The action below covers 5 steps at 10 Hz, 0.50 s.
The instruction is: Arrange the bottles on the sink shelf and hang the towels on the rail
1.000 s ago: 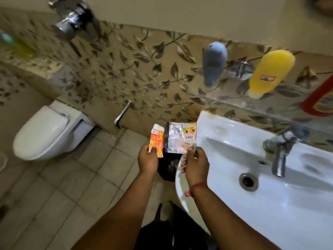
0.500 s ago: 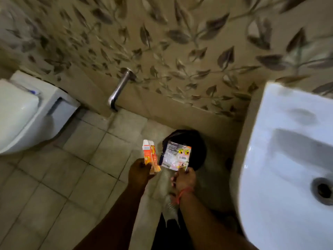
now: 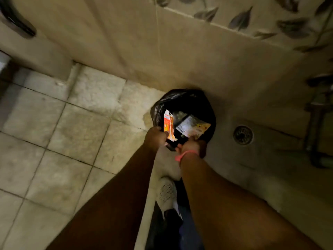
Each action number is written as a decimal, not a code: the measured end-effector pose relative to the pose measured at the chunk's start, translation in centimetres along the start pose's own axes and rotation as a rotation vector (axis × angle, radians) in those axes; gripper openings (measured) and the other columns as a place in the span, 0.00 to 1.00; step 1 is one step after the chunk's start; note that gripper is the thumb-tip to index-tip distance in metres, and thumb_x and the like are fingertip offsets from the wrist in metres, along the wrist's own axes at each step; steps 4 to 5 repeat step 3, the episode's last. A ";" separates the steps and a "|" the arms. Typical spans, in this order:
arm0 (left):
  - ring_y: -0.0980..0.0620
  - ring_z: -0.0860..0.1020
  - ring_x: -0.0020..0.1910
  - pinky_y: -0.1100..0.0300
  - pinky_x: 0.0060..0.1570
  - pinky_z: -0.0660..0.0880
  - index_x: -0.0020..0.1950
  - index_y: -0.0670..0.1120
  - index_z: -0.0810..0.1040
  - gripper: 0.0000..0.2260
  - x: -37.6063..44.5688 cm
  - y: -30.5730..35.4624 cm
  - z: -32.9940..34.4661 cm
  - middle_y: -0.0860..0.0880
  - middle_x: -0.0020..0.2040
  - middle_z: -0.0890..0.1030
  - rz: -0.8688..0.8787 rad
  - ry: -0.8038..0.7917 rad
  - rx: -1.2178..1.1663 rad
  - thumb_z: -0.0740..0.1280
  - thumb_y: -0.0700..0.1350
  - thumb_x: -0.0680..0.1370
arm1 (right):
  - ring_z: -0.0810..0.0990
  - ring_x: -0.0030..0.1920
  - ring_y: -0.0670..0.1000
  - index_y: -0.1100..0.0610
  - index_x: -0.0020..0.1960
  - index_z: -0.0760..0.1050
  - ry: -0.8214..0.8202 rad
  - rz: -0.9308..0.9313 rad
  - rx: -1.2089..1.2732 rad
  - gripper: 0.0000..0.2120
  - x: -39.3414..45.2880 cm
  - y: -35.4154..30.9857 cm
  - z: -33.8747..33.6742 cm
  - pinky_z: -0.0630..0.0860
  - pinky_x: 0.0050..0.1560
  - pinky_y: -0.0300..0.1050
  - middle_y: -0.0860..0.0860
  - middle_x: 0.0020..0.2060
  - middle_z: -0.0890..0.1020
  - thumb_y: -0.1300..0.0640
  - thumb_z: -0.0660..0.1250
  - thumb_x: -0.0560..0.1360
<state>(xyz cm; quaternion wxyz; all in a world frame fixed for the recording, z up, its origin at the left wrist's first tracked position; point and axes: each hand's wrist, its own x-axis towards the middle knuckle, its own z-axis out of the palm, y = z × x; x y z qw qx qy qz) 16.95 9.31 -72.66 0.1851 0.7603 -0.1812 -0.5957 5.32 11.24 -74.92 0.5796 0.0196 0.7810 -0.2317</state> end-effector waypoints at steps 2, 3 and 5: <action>0.39 0.74 0.68 0.56 0.61 0.70 0.73 0.40 0.70 0.23 -3.6 0.7 -1.1 0.38 0.71 0.75 0.068 0.028 0.168 0.61 0.54 0.84 | 0.74 0.66 0.63 0.68 0.69 0.65 0.289 -0.143 -0.274 0.26 -5.5 0.7 -0.9 0.71 0.60 0.50 0.66 0.67 0.74 0.48 0.59 0.83; 0.38 0.66 0.76 0.50 0.74 0.64 0.80 0.42 0.59 0.35 -7.3 1.8 -3.5 0.39 0.78 0.65 0.056 0.040 0.267 0.56 0.64 0.82 | 0.74 0.68 0.62 0.68 0.70 0.66 0.167 -0.177 -0.311 0.24 -10.6 -0.4 -1.2 0.70 0.63 0.48 0.65 0.68 0.74 0.50 0.59 0.83; 0.38 0.66 0.76 0.50 0.74 0.64 0.80 0.42 0.59 0.35 -7.3 1.8 -3.5 0.39 0.78 0.65 0.056 0.040 0.267 0.56 0.64 0.82 | 0.74 0.68 0.62 0.68 0.70 0.66 0.167 -0.177 -0.311 0.24 -10.6 -0.4 -1.2 0.70 0.63 0.48 0.65 0.68 0.74 0.50 0.59 0.83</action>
